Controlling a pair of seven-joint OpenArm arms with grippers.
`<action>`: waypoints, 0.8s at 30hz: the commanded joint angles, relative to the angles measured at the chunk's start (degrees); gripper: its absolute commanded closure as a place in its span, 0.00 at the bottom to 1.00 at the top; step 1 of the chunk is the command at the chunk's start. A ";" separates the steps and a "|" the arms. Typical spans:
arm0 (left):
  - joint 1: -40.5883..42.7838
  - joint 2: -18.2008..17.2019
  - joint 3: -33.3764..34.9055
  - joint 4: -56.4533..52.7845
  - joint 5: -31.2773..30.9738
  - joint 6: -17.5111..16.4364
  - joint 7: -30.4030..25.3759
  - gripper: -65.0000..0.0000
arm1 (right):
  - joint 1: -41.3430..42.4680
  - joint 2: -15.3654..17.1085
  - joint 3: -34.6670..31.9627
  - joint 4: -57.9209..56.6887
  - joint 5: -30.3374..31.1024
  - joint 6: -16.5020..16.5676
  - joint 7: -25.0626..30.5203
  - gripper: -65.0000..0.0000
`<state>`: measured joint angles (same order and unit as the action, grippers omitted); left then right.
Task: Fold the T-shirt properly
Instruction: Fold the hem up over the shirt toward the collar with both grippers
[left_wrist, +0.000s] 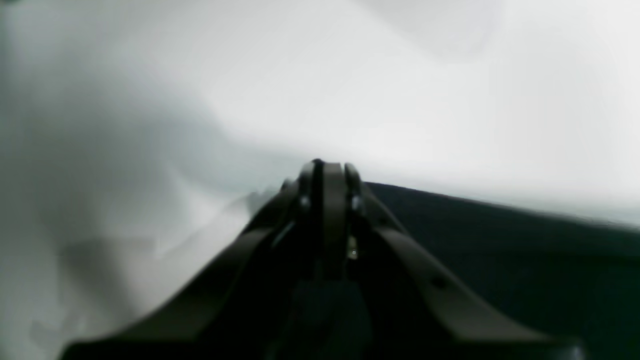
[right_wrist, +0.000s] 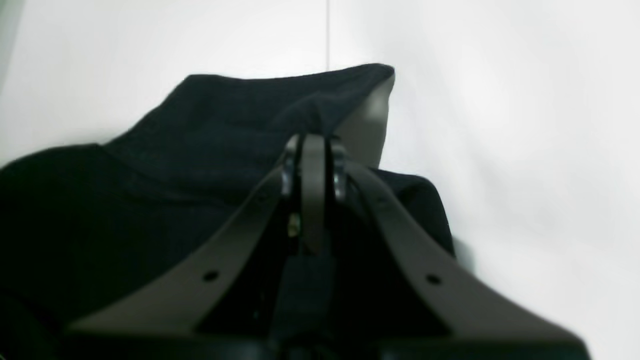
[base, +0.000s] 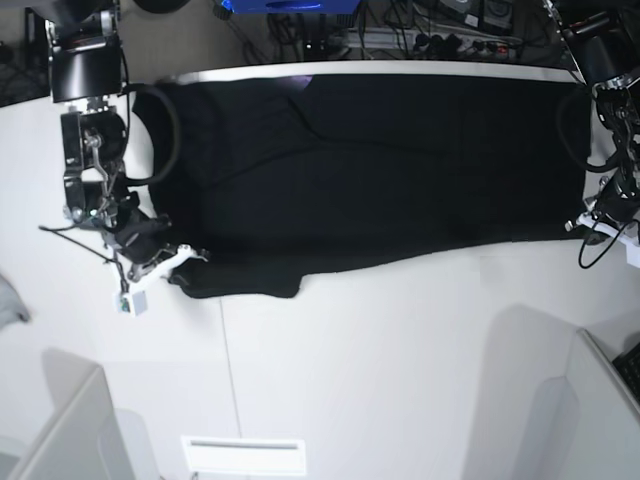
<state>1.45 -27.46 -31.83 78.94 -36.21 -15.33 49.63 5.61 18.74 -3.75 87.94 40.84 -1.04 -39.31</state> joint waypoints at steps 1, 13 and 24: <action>0.08 -1.50 -0.65 2.16 -0.94 -0.27 -1.41 1.00 | 0.42 0.64 1.42 1.77 0.26 0.03 0.67 1.00; 5.18 -2.38 -0.65 5.94 -1.20 -0.27 -1.32 1.00 | -7.32 0.47 5.81 10.92 0.35 0.03 -2.40 1.00; 10.90 -2.29 -0.74 8.76 -1.29 -0.27 -1.32 1.00 | -13.47 0.38 9.33 15.14 0.35 0.03 -2.32 1.00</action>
<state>12.84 -28.40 -31.94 86.67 -36.95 -15.46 49.36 -8.78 18.17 4.95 101.95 40.91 -1.04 -43.22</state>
